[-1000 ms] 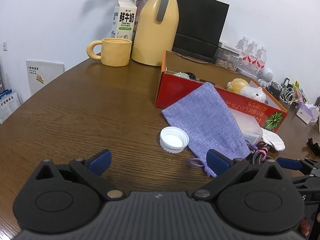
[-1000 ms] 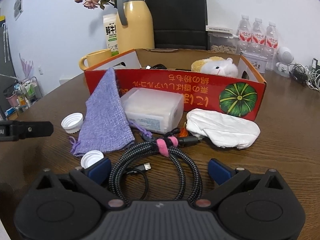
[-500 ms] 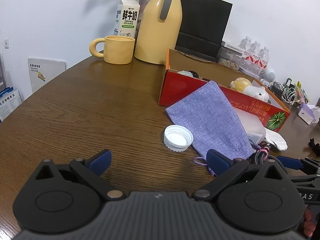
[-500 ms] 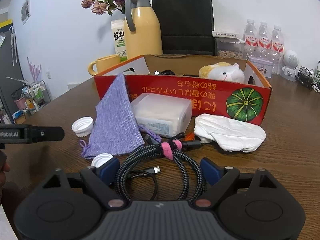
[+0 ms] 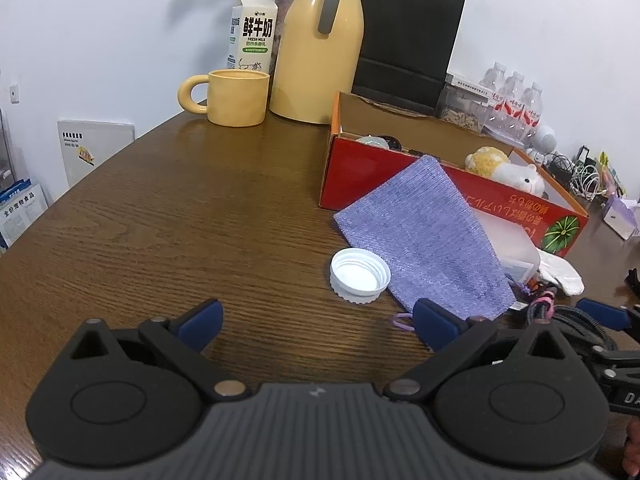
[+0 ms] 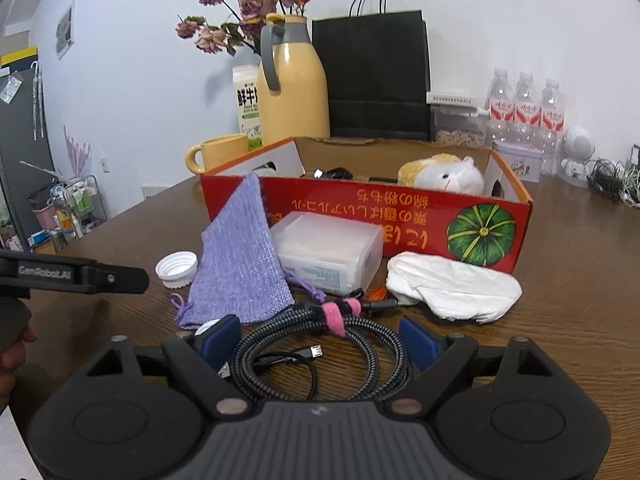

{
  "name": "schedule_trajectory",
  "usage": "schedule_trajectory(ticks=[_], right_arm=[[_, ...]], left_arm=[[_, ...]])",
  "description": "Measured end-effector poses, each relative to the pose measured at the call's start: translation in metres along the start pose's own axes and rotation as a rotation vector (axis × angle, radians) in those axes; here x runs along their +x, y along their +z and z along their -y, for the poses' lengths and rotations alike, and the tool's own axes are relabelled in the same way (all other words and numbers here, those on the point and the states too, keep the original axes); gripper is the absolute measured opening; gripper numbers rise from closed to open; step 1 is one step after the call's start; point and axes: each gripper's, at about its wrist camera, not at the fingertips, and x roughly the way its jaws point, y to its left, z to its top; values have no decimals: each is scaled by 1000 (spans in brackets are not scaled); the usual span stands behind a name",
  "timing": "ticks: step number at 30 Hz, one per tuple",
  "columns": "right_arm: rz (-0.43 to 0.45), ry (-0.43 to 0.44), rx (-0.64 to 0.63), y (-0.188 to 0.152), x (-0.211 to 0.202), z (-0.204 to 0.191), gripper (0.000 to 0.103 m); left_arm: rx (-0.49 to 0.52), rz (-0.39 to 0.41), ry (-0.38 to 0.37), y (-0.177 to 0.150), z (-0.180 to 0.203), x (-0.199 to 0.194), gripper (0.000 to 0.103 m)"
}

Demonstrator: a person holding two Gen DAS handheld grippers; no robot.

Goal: Organize objects

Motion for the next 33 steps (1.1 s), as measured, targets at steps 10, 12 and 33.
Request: schedule_trajectory(ticks=[10, 12, 33], right_arm=[[-95, -6, -35, 0, 13, 8, 89], [-138, 2, -48, 0, 22, 9, 97], [56, -70, -60, 0, -8, 11, 85]], left_arm=[[12, -3, 7, 3, 2, 1, 103], [11, -6, 8, 3, 1, 2, 103], [124, -47, 36, 18, 13, 34, 103]])
